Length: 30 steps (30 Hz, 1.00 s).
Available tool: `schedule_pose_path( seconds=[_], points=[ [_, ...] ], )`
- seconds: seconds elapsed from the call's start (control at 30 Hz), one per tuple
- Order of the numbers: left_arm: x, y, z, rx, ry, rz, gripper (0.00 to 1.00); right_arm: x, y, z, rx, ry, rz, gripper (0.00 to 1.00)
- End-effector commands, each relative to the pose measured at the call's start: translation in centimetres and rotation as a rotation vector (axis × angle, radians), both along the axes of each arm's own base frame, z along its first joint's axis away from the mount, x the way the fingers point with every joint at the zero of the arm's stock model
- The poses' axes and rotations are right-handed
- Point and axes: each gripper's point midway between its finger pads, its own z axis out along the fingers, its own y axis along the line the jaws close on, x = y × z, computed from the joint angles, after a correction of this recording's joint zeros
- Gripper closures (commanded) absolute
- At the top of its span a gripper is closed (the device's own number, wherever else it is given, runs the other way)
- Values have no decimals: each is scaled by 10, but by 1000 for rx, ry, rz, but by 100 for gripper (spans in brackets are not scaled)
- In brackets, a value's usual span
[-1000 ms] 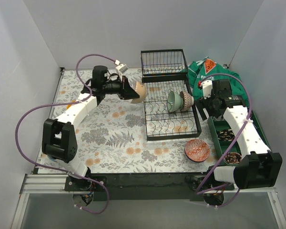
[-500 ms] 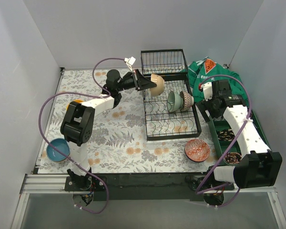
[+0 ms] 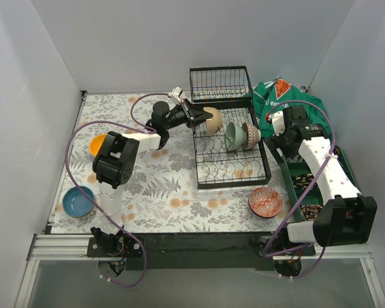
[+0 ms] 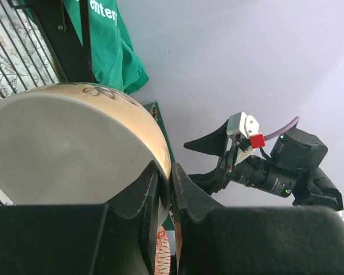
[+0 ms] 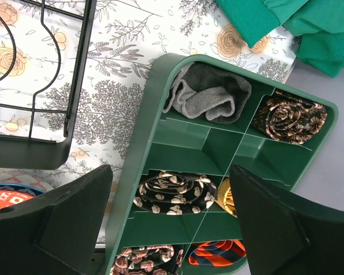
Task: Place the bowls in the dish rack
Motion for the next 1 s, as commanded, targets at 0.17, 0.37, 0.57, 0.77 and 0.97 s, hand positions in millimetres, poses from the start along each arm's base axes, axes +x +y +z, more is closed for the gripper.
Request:
schedule_pose_path(
  seconds=[0.17,0.37,0.57,0.77,0.97],
  points=[
    [-6,-24,24,-148,3,-50,100,9,-6,7,-36,7,3,9],
    [-11,-37,6,-160,39,-79,100,9,-7,4,-46,27,6,9],
    [-14,-49,8,-202,26,-118,100,5,-8,-4,-54,60,8,10],
    [-22,-58,11,-255,34,-159,100,3,-10,-9,-67,85,12,10],
    [-37,-45,-12,-333,106,-162,100,3,-9,-15,-73,116,22,10]
  ],
)
